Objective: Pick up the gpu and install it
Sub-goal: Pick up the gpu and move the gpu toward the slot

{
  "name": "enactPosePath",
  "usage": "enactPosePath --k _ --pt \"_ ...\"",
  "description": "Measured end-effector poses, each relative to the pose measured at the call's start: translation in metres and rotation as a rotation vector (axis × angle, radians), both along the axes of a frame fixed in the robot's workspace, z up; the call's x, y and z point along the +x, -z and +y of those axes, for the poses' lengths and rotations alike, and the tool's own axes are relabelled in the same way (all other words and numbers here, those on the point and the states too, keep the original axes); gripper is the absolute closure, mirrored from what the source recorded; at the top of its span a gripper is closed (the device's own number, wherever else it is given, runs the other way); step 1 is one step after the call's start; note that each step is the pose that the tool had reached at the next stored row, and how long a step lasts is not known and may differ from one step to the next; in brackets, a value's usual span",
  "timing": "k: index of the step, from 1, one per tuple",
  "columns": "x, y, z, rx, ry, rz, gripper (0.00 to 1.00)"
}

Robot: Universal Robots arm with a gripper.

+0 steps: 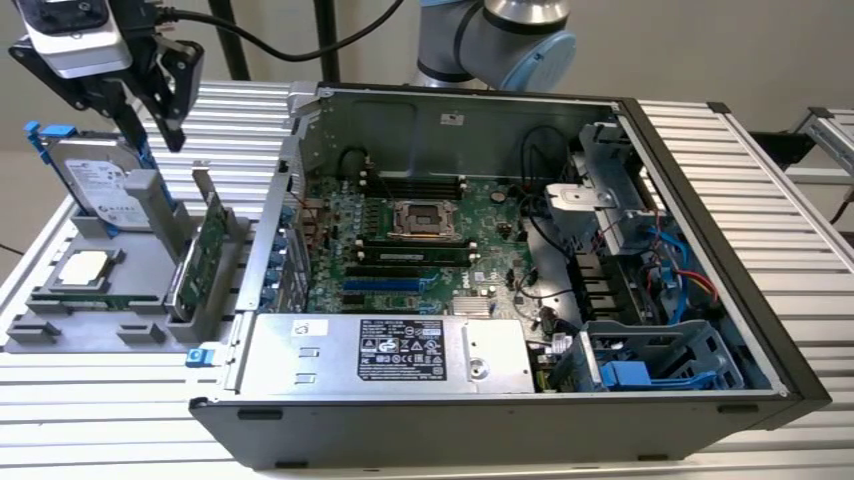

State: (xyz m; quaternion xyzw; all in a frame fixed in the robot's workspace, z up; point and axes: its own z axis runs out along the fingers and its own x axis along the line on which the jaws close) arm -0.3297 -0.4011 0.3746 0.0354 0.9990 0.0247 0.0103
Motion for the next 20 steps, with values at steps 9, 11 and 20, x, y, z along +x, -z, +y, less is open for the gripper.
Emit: enactPosePath --k 9,11,20 --pt "0.0000 0.0047 0.0000 0.0001 0.000 -0.0001 0.00" --pt "0.0000 0.0056 0.0000 0.0000 0.000 0.0000 0.00" --pt "0.0000 0.0095 0.0000 0.0000 0.000 0.0000 0.00"
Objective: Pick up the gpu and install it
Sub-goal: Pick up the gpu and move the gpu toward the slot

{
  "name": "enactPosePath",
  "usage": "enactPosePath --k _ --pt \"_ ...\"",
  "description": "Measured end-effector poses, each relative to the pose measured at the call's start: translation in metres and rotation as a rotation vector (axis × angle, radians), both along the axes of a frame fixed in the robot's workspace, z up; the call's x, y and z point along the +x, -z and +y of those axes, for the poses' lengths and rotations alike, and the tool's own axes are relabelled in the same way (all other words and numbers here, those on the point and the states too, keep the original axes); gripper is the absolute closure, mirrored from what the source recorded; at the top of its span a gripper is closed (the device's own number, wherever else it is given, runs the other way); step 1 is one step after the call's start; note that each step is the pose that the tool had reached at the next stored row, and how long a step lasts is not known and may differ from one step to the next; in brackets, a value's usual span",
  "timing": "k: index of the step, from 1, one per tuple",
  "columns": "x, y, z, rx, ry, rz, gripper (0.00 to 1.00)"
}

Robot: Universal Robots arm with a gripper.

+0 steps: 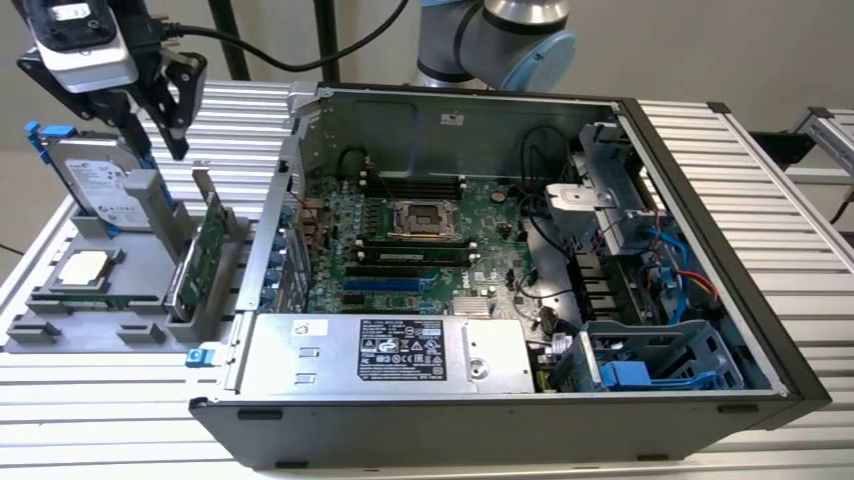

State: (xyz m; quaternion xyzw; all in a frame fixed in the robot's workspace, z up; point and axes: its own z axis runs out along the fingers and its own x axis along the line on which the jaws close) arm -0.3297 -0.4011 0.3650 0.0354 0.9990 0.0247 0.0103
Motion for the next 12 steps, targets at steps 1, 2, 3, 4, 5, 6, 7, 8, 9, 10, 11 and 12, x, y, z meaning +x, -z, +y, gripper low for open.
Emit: enactPosePath --k 1,2,3,4,5,6,7,8,9,10,11,12 --pt "0.0000 0.0004 0.0000 0.0001 0.000 0.0000 0.00" --pt "0.0000 0.0008 0.0000 0.0000 0.000 0.0000 0.00" --pt "0.0000 0.0013 0.0000 0.0001 0.000 -0.0001 0.00" --pt "0.0000 0.0016 0.0000 0.0000 0.000 0.0000 0.00" --pt "0.0000 0.0021 0.0000 0.0000 0.000 0.0000 0.00" --pt "0.0000 0.0024 0.0000 0.0000 0.000 0.0001 0.00" --pt "0.0000 0.0028 0.0000 0.0000 0.000 0.0000 0.00" --pt "0.0000 0.0032 0.0000 0.0000 0.000 0.0000 0.00" --pt "0.0000 0.0037 0.0000 0.0000 0.000 0.0000 0.00" --pt "0.0000 0.0040 0.0000 0.0001 0.000 0.0000 0.00" --pt "0.0000 0.0044 0.0000 0.0000 0.000 0.0000 0.00" --pt "0.0000 0.0048 0.0000 0.0000 0.000 0.0001 0.00"
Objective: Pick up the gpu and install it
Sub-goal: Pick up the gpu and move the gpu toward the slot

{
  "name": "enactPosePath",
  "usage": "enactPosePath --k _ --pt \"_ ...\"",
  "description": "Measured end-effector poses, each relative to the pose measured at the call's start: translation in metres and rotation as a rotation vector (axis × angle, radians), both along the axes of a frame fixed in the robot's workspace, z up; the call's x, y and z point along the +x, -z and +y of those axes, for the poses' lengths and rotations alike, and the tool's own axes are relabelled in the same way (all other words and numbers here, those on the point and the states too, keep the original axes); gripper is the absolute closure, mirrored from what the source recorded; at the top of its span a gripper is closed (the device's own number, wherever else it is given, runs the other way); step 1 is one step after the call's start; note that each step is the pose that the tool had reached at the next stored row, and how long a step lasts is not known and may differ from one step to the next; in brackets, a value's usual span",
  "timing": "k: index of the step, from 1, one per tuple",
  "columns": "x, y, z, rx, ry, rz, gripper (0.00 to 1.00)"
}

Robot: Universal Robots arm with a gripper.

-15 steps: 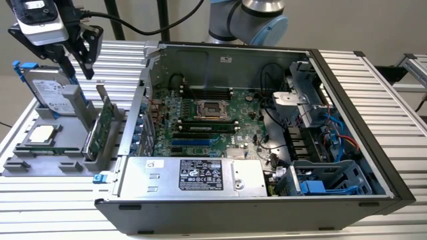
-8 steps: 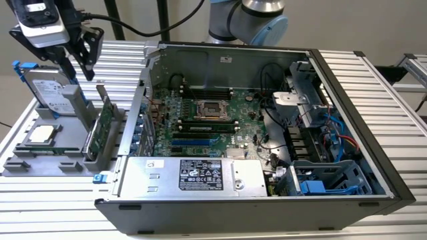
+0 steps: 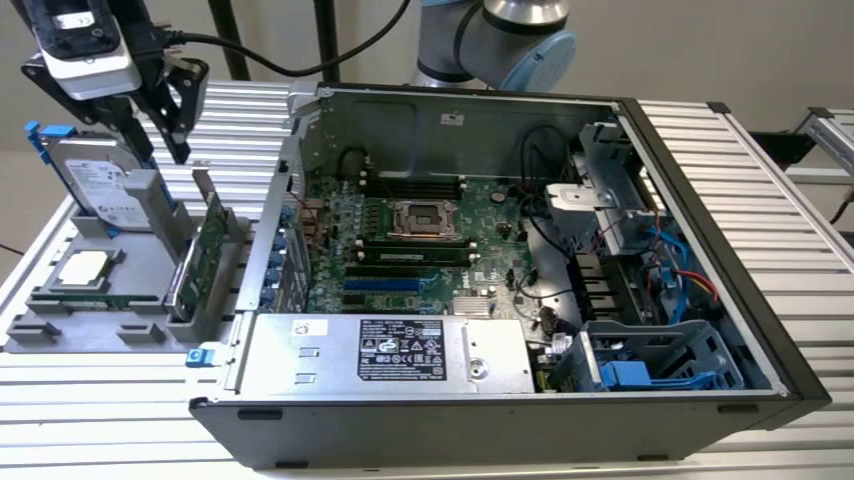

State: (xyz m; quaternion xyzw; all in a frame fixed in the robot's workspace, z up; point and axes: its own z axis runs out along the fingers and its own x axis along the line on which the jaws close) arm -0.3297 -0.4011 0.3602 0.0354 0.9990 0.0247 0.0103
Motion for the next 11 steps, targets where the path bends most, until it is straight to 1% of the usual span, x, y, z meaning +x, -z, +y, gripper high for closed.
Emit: enactPosePath --k 11 --pt "0.0000 0.0044 0.0000 0.0000 0.000 -0.0001 0.00"
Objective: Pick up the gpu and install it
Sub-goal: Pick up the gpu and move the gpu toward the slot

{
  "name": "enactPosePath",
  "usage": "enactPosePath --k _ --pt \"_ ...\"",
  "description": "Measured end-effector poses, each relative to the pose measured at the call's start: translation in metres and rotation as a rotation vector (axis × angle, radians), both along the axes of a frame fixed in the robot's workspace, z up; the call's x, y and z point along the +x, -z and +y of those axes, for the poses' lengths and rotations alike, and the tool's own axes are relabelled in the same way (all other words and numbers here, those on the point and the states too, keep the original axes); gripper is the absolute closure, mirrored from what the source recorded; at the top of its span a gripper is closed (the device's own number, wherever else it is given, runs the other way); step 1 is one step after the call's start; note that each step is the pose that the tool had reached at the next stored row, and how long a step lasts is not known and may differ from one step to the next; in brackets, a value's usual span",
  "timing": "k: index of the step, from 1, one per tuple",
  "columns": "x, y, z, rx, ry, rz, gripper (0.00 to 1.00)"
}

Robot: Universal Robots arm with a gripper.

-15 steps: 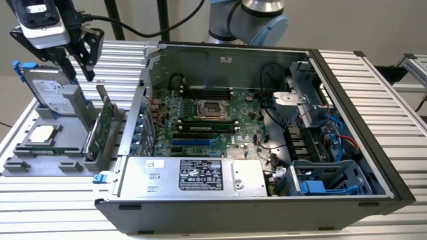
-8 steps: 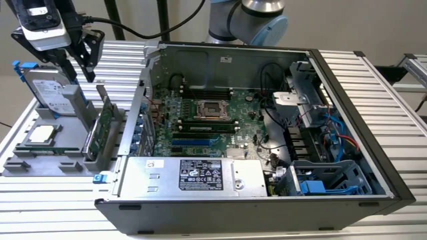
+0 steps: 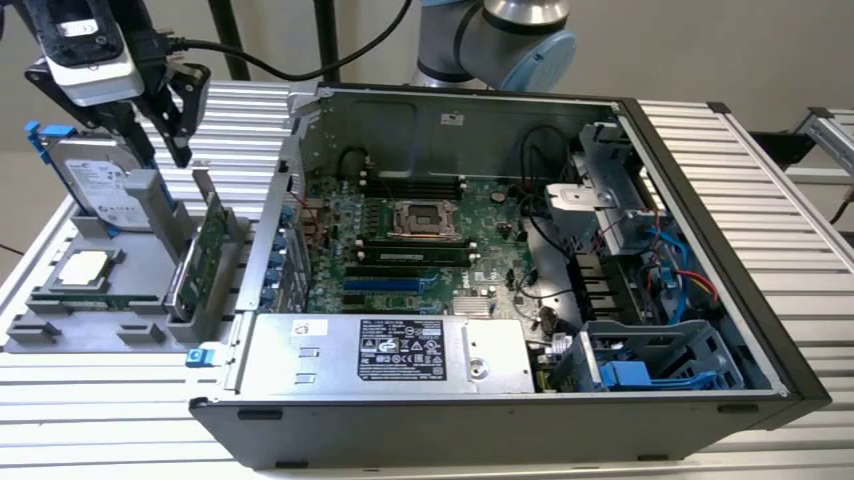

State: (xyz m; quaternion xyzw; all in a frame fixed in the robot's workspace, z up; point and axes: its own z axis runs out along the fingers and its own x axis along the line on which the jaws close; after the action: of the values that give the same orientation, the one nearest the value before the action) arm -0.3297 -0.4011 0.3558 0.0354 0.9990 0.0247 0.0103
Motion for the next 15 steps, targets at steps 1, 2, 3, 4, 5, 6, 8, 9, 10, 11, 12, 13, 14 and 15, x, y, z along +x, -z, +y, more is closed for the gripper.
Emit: enactPosePath --k 1,2,3,4,5,6,8,9,10,11,12,13,14,15 --pt "0.0000 0.0004 0.0000 0.0000 0.000 0.0000 0.00" --pt "0.0000 0.0008 0.0000 0.0000 0.000 0.0000 0.00" --pt "0.0000 0.0011 0.0000 0.0000 0.000 0.0001 0.00" --pt "0.0000 0.0015 0.0000 0.0000 0.000 0.0000 0.00" --pt "0.0000 0.0019 0.0000 0.0000 0.000 0.0001 0.00" --pt "0.0000 0.0024 0.0000 0.0000 0.000 0.0000 0.00" --pt "0.0000 0.0032 0.0000 0.0000 0.000 0.0001 0.00" --pt "0.0000 0.0036 0.0000 -0.0001 0.000 0.0001 0.00" --pt "0.0000 0.0040 0.0000 0.0000 0.000 0.0001 0.00" --pt "0.0000 0.0045 0.0000 0.0000 0.000 0.0001 0.00" --pt "0.0001 0.0049 -0.0001 -0.0001 0.000 0.0001 0.00" --pt "0.0001 0.0055 -0.0001 0.0000 0.000 0.0000 0.00" --pt "0.0000 0.0061 -0.0001 0.0000 0.000 0.0000 0.00" --pt "0.0001 0.0066 -0.0001 0.0000 0.000 0.0000 0.00"
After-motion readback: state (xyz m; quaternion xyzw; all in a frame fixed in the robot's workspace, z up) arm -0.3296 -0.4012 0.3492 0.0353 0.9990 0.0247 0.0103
